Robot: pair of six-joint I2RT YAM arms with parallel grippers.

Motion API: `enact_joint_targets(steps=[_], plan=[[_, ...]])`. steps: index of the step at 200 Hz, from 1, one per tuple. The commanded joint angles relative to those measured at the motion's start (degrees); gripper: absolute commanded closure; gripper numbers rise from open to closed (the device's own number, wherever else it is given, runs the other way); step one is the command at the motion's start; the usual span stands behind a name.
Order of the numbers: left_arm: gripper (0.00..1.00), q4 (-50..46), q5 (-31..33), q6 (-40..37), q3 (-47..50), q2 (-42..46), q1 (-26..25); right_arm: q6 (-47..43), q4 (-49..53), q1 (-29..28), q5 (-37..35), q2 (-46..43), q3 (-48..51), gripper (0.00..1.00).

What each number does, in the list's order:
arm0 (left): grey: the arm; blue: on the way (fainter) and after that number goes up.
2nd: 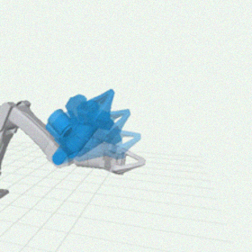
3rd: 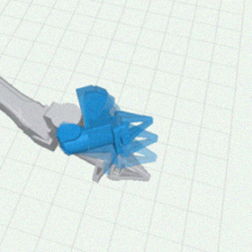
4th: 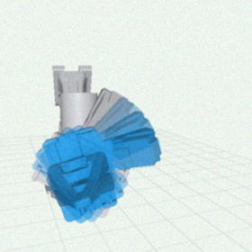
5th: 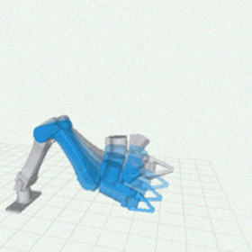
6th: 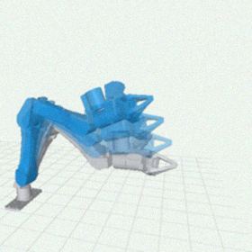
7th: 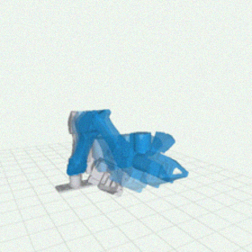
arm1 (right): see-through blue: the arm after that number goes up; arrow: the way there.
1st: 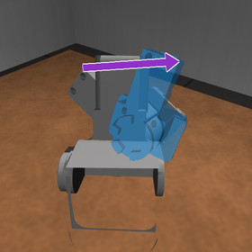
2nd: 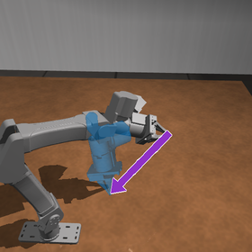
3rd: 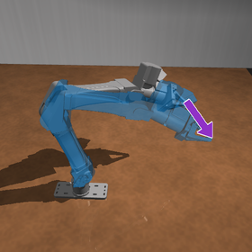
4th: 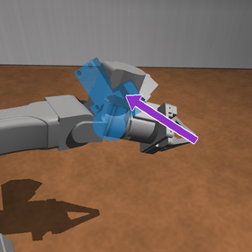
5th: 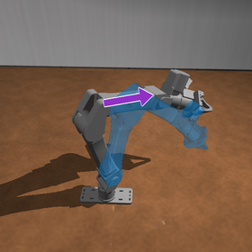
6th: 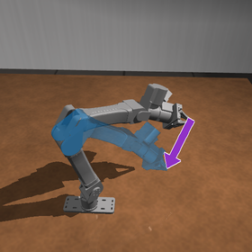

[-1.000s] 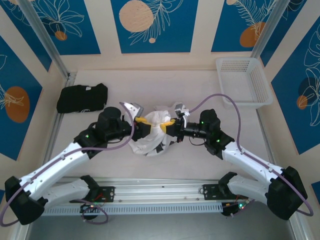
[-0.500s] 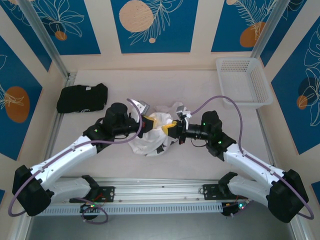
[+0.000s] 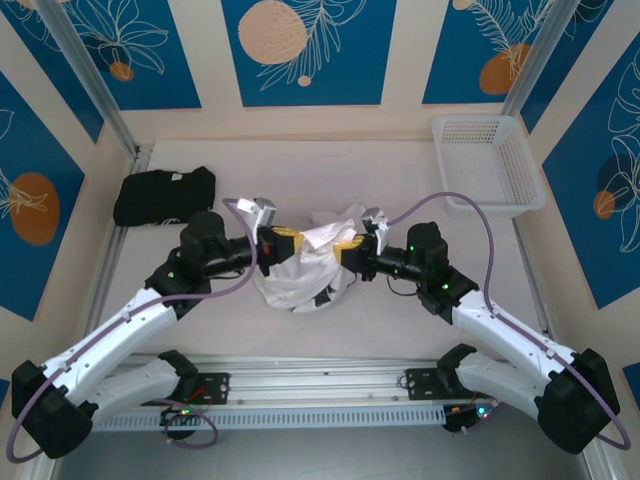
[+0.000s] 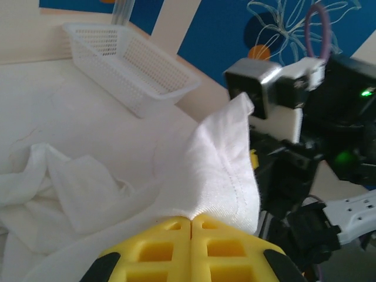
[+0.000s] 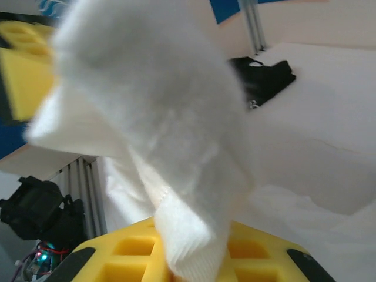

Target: Fold the inside-out t-shirt

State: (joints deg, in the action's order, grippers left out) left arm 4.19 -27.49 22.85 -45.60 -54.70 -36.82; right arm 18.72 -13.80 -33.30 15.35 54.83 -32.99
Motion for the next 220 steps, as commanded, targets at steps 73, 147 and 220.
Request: enact_joint_targets(steps=[73,147,220], plan=[[1.0,6.4,-2.4,7.8,1.8,2.5,1.7,-10.0,19.4,-3.4,-13.1,-5.6,-7.5,0.6],[1.0,6.0,-1.9,8.3,1.2,1.6,1.7,-14.6,17.0,-10.4,-11.6,-5.9,-6.2,0.67],[1.0,4.2,-1.6,7.3,1.1,2.7,1.7,1.5,29.2,-1.8,-30.2,-3.0,-12.2,0.96]])
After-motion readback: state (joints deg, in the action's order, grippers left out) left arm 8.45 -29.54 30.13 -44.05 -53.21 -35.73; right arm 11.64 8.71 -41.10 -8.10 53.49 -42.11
